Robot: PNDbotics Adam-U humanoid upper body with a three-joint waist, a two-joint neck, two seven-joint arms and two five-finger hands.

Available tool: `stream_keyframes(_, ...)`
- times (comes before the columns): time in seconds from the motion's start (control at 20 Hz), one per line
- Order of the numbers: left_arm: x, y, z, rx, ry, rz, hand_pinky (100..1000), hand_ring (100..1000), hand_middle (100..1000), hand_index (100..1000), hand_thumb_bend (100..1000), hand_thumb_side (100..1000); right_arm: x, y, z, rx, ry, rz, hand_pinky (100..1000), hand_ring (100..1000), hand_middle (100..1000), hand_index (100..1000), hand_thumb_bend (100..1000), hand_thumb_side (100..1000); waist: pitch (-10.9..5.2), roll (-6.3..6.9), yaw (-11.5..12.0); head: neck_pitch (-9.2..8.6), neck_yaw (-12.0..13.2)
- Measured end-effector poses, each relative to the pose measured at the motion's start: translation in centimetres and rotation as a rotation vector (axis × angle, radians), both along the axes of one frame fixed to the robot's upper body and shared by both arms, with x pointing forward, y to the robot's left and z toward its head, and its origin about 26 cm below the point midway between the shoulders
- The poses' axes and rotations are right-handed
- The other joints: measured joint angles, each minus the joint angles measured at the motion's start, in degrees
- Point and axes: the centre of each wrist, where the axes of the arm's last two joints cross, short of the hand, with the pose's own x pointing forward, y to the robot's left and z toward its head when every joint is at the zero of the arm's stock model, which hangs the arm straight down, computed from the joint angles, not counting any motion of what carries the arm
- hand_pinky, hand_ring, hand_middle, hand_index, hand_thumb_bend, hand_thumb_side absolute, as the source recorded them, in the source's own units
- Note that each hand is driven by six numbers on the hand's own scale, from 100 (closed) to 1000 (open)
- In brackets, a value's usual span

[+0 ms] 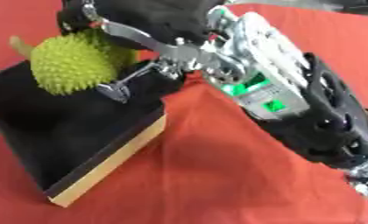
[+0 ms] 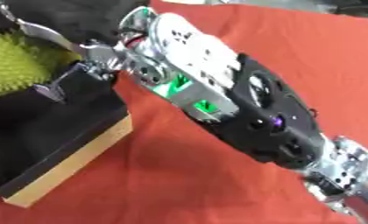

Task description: Pick up objects on the table and place them in the box.

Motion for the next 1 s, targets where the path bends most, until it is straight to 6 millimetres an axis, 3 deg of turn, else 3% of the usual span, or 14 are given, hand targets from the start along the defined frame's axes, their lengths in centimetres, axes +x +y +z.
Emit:
stream_keyframes(0.65,0.2,-1.1,0.4,-0.005,-0.027,-0.032,625,676,589,728,100,220,5.5,4.8,-5.7,-0.127,0.132,-0.051,637,582,493,590,100,208,-0.13,-0.26,1.5,0.25,-1.7)
stream_keyframes(0.9,0.3,-1.3,0.4,-0.01,-0.03,-0.042,625,676,589,728,100,221,7.7,5.3,-8.0,-0.177,0.184,-0.076,675,636,547,645,109,214,-0.13,-0.43,1.9,0.25,-2.1)
stream_keyframes(1.0,0.3,-1.4,0.4,-0.009,-0.031,-0.045,625,676,589,728,100,223,8.2,5.5,-8.6,-0.198,0.2,-0.073,684,652,577,676,151,221,-0.13,-0.47,1.9,0.25,-2.2)
